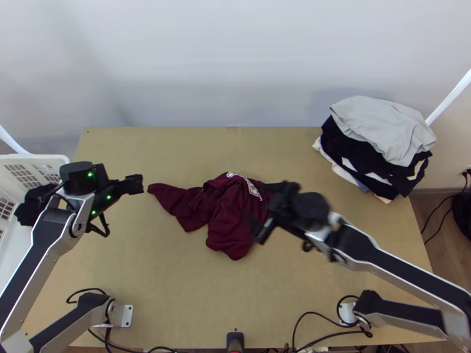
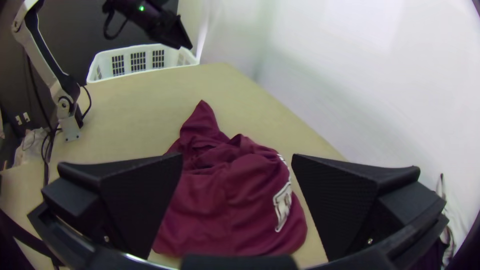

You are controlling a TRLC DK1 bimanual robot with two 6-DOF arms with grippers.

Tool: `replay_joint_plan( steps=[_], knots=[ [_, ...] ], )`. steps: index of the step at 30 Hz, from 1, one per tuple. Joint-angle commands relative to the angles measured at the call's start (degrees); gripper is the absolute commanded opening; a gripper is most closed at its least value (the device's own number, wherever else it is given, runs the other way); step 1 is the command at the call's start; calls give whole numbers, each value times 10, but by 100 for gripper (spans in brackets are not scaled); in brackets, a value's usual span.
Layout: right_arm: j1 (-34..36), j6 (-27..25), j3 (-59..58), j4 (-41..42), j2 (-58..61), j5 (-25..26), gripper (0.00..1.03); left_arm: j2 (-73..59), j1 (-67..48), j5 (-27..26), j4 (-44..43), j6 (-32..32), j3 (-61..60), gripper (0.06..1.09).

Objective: Fold the t-shirt

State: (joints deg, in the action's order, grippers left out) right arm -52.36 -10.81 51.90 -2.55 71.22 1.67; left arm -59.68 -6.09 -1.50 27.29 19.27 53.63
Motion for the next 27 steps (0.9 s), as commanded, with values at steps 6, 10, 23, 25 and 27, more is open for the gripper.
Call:
replay_joint_plan(
  steps=[6, 10, 23, 25, 27],
  knots=[
    [-27, 11, 73, -2, 147, 3, 86, 22, 36, -4, -6, -26, -14, 104],
    [-24, 28, 88, -1, 187, 3, 66, 22, 46, -4, -6, -36, -17, 104],
    [19, 50, 98, 62, 276, 3, 64, 8, 55, -5, -10, -38, -23, 104],
    [26, 49, 96, 62, 282, 3, 64, 5, 56, -5, -12, -41, -23, 104],
    [35, 48, 90, 62, 281, 3, 62, 4, 57, -5, -12, -41, -23, 104]
  ],
)
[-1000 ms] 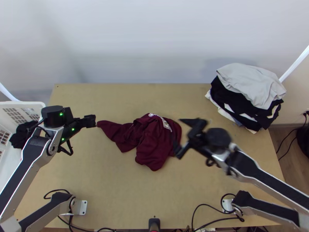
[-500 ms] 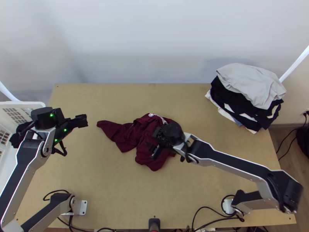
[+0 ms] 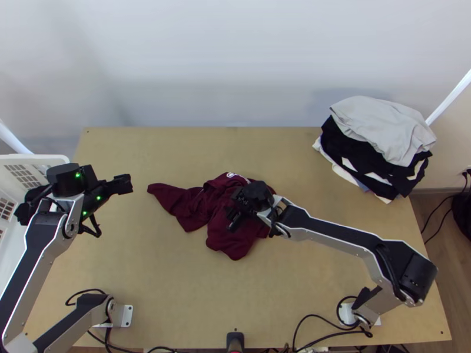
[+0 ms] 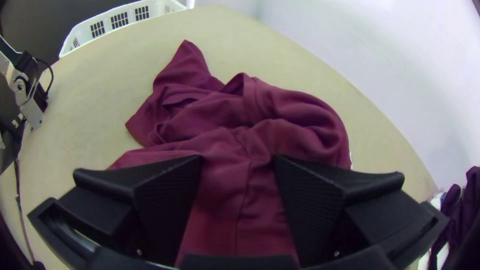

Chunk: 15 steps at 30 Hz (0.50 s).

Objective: Fold the t-shirt

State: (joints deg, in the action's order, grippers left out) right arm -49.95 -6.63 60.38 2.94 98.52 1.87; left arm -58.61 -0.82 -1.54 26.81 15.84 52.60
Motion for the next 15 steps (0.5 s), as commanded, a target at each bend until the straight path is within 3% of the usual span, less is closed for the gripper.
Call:
replay_joint_plan(
  steps=[1, 2, 3, 8, 12, 15],
  knots=[
    [13, 5, 1, 8, 4, 1, 51, -8, 5, -5, -8, -6, -13, 104],
    [14, 3, -4, 8, -4, 2, 30, -9, 6, -5, -8, -6, -12, 104],
    [15, 2, -9, 9, -13, 2, 24, -10, 6, -5, -9, -6, -12, 104],
    [18, -8, -40, 16, -71, 2, 18, -12, 5, -6, -12, -6, -11, 104],
    [31, -8, -75, 28, -126, 2, 3, -14, 4, -6, -18, -3, -11, 104],
    [46, -8, -105, 29, -170, 2, 3, -15, -1, -6, -19, 0, -11, 104]
  ],
)
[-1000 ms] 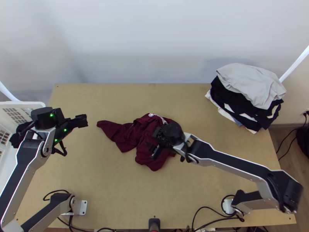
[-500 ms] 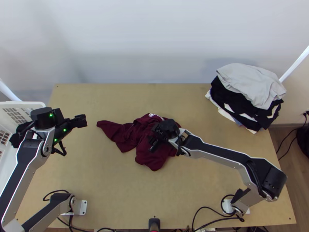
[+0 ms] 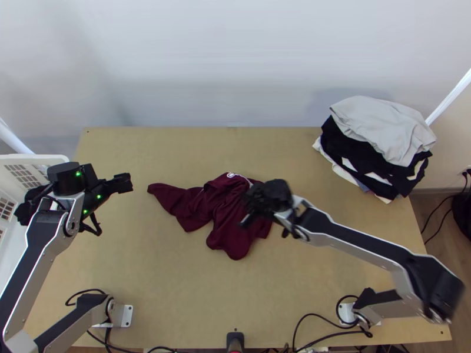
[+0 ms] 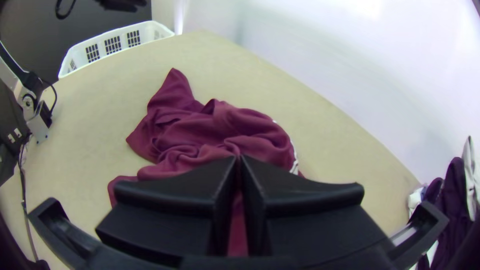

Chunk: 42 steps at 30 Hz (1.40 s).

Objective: Fold the t-shirt

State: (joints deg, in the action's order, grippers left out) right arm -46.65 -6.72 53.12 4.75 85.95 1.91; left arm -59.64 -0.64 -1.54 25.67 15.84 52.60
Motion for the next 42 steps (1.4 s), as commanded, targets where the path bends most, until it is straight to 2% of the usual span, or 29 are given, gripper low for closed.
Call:
replay_joint_plan(
  steps=[1, 8, 20, 27, 32, 34, 35, 40, 42],
  knots=[
    [19, -7, -40, 4, -59, 2, 3, -5, -4, -6, -9, 0, -11, 104],
    [60, -4, -79, -52, -133, 3, 3, -12, -10, -6, -12, 2, -6, 104],
    [141, 6, -170, -58, -163, 5, 3, -12, -13, -5, -11, -3, 0, 104],
    [199, -14, -208, -57, -181, 5, 3, -18, -14, -5, -11, -4, 4, 104],
    [209, -4, -213, -53, -196, 5, 3, -21, -16, -5, -11, -3, 10, 104],
    [207, 8, -207, -54, -206, 5, 19, -22, -16, -5, -9, -3, 12, 104],
    [206, 14, -202, -58, -211, 5, 23, -22, -16, -5, -7, -4, 12, 104],
    [208, 29, -175, -61, -238, 10, 43, -22, -16, -5, 6, -16, 16, 104],
    [208, 42, -154, -84, -251, 11, 47, -22, -16, -5, 9, -19, 22, 104]
  ],
)
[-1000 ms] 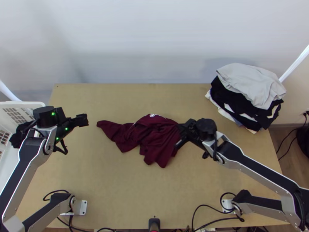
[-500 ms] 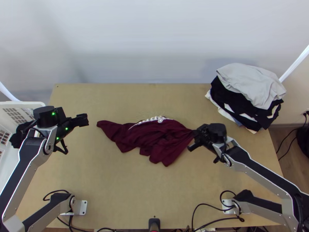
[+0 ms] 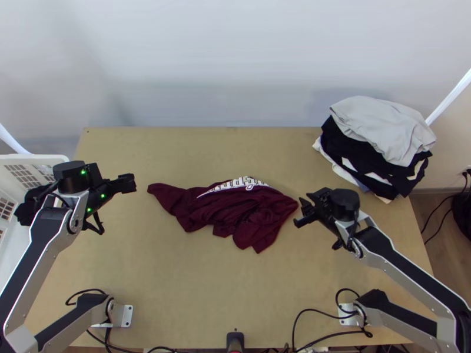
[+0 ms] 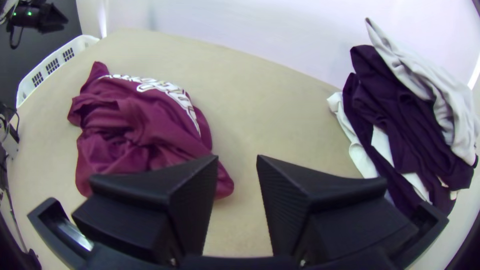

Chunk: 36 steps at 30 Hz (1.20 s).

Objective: Fold the t-shirt

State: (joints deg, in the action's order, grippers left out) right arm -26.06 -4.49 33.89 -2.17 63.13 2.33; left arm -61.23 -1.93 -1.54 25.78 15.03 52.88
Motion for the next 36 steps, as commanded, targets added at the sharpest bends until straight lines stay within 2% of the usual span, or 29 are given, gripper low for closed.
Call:
replay_joint_plan(
  steps=[1, 7, 10, 17, 30, 36],
  knots=[
    [1, 31, 54, -37, -26, 7, 50, -8, -4, -5, 11, -14, 23, 104],
    [-50, 165, 181, -246, 14, 8, 50, -24, -4, -4, 23, -17, 49, 104],
    [-77, 222, 227, -316, 45, 9, 50, -27, -7, -4, 27, -17, 56, 104],
    [-108, 293, 319, -428, 146, 8, 50, -22, -15, 0, 39, -14, 57, 104],
    [-138, 348, 354, -462, 259, -13, 50, -13, -14, 0, 47, -12, 61, 104],
    [-155, 353, 371, -460, 299, -14, 50, -14, -14, 0, 47, -11, 61, 104]
  ],
)
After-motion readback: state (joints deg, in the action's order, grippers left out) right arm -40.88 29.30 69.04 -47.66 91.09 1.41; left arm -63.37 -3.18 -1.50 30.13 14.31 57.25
